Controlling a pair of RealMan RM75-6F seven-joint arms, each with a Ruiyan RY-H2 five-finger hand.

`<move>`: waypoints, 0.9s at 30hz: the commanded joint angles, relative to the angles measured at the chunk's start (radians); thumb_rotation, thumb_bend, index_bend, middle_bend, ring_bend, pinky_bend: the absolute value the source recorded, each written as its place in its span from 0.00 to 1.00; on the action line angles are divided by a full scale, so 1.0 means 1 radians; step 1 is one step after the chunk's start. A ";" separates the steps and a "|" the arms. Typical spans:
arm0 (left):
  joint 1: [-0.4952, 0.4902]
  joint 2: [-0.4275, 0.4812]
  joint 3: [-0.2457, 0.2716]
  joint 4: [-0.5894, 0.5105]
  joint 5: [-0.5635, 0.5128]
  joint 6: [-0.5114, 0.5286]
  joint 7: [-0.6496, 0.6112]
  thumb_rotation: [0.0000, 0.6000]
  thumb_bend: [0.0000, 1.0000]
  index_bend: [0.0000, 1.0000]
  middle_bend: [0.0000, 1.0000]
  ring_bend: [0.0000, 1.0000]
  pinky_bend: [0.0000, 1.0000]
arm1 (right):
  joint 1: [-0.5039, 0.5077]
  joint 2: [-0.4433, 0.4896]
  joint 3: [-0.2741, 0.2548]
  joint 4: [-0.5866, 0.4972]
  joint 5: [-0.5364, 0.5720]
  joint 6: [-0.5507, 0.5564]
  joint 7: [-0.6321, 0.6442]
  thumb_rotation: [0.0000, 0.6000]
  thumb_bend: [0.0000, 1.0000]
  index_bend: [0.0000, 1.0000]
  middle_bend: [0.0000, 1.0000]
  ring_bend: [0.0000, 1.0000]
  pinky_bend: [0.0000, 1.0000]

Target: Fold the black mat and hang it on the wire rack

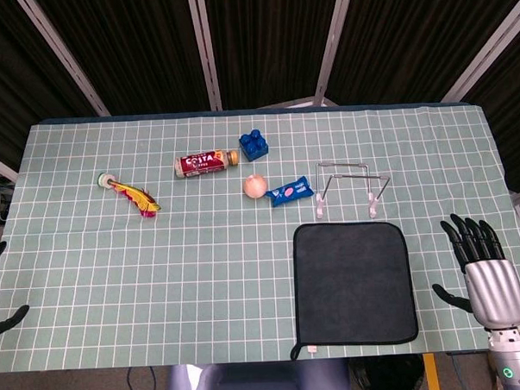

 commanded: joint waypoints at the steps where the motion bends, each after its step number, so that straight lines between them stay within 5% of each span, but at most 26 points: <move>1: 0.000 0.000 -0.001 0.001 -0.002 -0.001 -0.001 1.00 0.00 0.00 0.00 0.00 0.00 | 0.000 0.000 -0.001 0.000 -0.001 -0.002 -0.001 1.00 0.00 0.00 0.00 0.00 0.00; 11: -0.004 -0.005 -0.001 -0.001 -0.006 -0.009 0.012 1.00 0.00 0.00 0.00 0.00 0.00 | 0.051 0.011 -0.078 0.009 -0.077 -0.143 -0.024 1.00 0.00 0.05 0.00 0.00 0.00; 19: -0.019 -0.010 -0.017 -0.004 -0.047 -0.037 0.022 1.00 0.00 0.00 0.00 0.00 0.00 | 0.143 -0.090 -0.173 0.182 -0.258 -0.268 0.067 1.00 0.06 0.27 0.00 0.00 0.00; 27: -0.032 -0.016 -0.027 0.001 -0.078 -0.061 0.037 1.00 0.00 0.00 0.00 0.00 0.00 | 0.162 -0.162 -0.206 0.259 -0.309 -0.297 0.034 1.00 0.11 0.31 0.00 0.00 0.00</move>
